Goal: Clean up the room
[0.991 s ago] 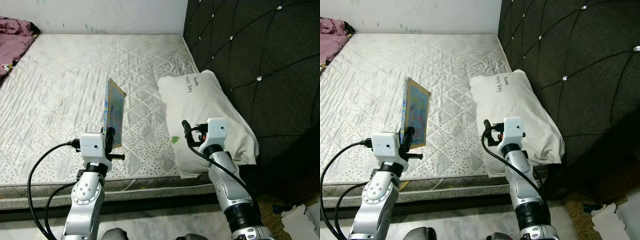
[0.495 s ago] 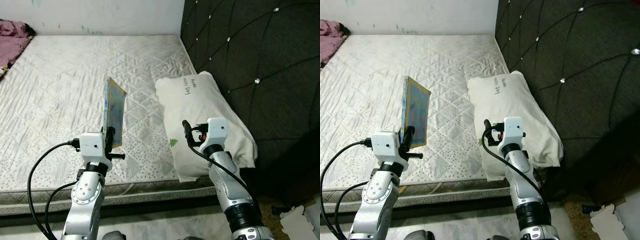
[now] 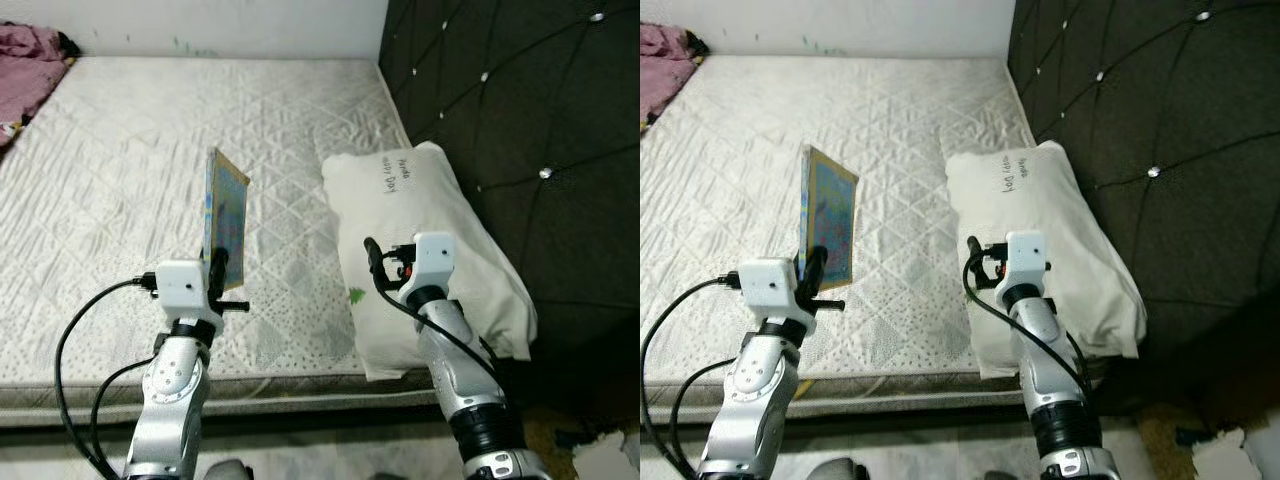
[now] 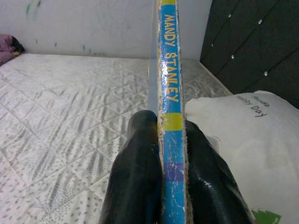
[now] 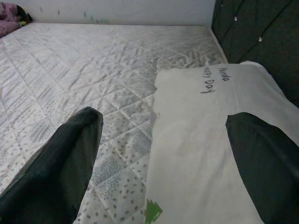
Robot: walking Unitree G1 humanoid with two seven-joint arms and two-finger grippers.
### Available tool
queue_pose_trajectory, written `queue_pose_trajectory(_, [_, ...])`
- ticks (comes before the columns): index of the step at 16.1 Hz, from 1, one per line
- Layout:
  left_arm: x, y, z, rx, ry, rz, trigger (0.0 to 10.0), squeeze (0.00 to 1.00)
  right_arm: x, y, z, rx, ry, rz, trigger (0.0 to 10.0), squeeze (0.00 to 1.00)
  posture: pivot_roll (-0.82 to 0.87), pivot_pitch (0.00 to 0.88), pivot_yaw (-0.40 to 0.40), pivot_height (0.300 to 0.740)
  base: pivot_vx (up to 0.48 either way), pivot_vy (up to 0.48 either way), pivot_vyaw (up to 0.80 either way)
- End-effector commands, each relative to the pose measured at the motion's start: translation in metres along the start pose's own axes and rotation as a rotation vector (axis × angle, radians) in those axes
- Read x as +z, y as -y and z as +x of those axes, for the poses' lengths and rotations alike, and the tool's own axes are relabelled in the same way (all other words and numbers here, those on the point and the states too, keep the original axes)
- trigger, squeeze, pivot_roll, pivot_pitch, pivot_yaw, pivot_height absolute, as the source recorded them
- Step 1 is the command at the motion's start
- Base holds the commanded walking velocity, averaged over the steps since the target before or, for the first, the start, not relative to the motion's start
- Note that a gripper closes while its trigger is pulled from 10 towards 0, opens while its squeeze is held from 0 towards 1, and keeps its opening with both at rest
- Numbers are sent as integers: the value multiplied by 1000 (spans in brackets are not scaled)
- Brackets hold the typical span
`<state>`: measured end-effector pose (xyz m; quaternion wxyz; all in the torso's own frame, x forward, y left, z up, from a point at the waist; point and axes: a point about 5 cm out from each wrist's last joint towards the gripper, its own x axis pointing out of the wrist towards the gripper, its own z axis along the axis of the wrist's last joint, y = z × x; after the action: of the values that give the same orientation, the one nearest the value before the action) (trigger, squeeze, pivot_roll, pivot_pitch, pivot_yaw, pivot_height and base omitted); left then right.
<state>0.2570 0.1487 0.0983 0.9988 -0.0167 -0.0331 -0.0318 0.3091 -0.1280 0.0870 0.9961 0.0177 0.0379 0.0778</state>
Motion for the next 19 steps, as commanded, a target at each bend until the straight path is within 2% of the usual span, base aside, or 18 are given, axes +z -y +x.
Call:
queue_pose_trajectory(1, [6,0,0,-3,27,3,10000,0,1,2,0,-5,1,1,10000,0,-36,56,-28,740,0,0,0])
queue_pose_trajectory(6, [7,-2,2,25,27,21,10000,0,2,1,1,-6,1,2,10000,0,-35,68,-27,740,0,0,0])
queue_pose_trajectory(8, [4,0,3,25,6,58,10000,0,2,1,1,-5,0,4,10000,0,-35,68,-27,740,0,0,0])
queue_pose_trajectory(10, [4,0,2,39,1,41,10000,0,2,1,1,-6,1,6,10000,0,-33,70,-28,740,0,0,0])
queue_pose_trajectory(12, [5,-9,0,64,13,32,10000,0,3,1,1,-9,3,11,10000,0,-31,80,-28,740,0,0,0])
queue_pose_trajectory(14, [5,-14,-1,96,10,60,10000,0,3,2,0,-10,5,25,10000,0,-29,91,-29,740,0,0,0])
queue_pose_trajectory(19, [6,-12,-1,90,14,44,10000,0,4,1,0,-3,7,38,10000,0,-29,104,-32,740,0,0,0])
